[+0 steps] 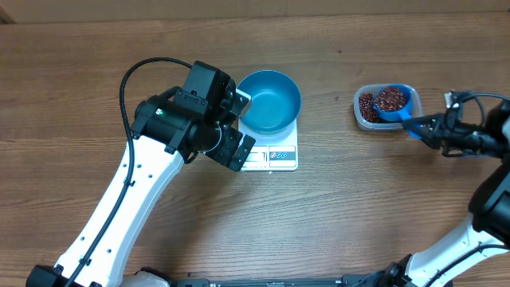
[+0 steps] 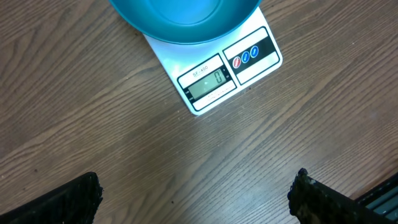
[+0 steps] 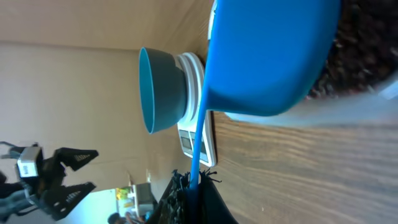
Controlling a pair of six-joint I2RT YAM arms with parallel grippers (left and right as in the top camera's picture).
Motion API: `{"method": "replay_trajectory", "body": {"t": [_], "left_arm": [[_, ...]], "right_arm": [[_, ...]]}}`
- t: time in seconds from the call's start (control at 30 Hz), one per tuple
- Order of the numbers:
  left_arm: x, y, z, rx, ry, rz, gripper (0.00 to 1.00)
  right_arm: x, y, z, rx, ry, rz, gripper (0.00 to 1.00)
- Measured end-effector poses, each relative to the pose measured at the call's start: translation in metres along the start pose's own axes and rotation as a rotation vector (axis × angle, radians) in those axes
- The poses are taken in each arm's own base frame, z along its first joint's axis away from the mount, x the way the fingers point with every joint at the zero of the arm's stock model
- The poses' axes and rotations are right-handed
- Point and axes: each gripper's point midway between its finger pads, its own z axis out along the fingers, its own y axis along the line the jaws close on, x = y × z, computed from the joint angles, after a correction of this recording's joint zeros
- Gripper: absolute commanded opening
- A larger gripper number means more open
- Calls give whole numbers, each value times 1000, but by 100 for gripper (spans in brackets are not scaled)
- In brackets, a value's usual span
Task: Scoop item into bowl and weigh 150g on scale
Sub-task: 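Drag the scoop through the beans and lift it filled, then carry the filled scoop over the teal bowl with the right gripper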
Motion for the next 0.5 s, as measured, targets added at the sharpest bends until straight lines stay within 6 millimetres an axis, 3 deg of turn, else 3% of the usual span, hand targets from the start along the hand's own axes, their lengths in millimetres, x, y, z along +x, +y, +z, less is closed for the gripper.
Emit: {"method": "replay_trajectory", "body": {"t": [0.2,0.5], "left_arm": [[0,0,0,0,0,0,100],[0,0,0,0,0,0,100]], "right_arm": [[2,6,-9,-39,-26,-35,4],[11,36,-11,-152,-43,-94,4]]}}
